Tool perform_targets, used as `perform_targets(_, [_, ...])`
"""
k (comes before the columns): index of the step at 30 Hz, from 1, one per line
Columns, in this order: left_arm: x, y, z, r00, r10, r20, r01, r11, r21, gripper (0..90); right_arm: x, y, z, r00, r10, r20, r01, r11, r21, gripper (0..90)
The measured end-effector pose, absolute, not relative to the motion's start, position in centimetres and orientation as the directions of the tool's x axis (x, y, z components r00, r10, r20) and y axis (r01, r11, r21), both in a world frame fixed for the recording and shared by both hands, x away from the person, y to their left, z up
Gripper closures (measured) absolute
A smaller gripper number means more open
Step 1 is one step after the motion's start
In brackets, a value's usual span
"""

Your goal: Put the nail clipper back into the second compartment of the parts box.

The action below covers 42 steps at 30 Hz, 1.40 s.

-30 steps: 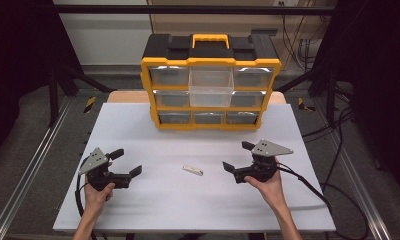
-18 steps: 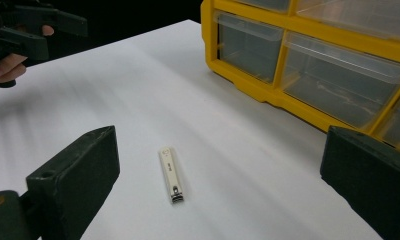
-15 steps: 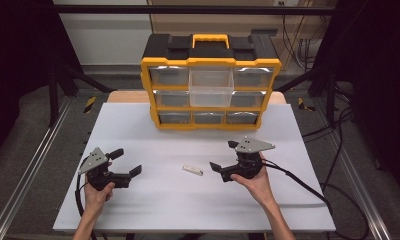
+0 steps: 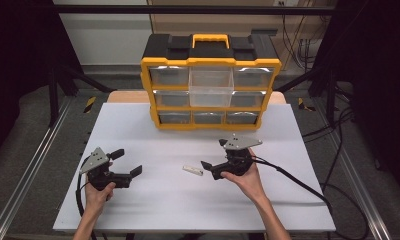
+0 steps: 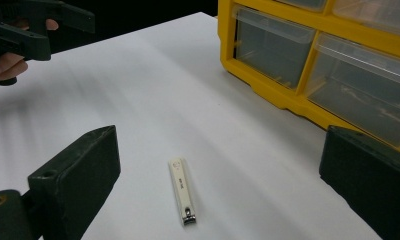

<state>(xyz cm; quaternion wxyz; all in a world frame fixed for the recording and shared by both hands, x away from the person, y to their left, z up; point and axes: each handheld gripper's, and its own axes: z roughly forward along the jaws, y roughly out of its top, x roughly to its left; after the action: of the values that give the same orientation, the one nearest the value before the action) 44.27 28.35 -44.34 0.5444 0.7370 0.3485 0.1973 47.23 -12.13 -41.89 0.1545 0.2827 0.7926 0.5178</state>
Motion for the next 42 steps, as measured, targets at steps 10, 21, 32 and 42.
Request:
perform_targets(10, [44.3,28.3,-44.3,0.678,0.73,-0.088,0.299,-0.165,0.94,2.5,47.9,-10.7,-42.2,-0.802,0.596,0.047,0.296,0.328,0.897,3.5])
perform_targets(21, [44.3,28.3,-44.3,0.678,0.73,-0.088,0.299,-0.165,0.94,2.5,48.8,-9.5,-43.6,-0.806,0.59,0.059,0.336,0.373,0.865,4.5])
perform_targets(32, [44.3,28.3,-44.3,0.679,0.729,-0.088,0.299,-0.165,0.94,2.5,49.4,-7.3,-45.7,-0.819,0.569,0.069,0.377,0.444,0.813,5.1])
perform_targets(42, [44.3,28.4,-44.3,0.678,0.73,-0.089,0.301,-0.164,0.939,2.5,49.7,-6.2,-47.3,-0.823,0.564,0.073,0.403,0.488,0.774,14.3])
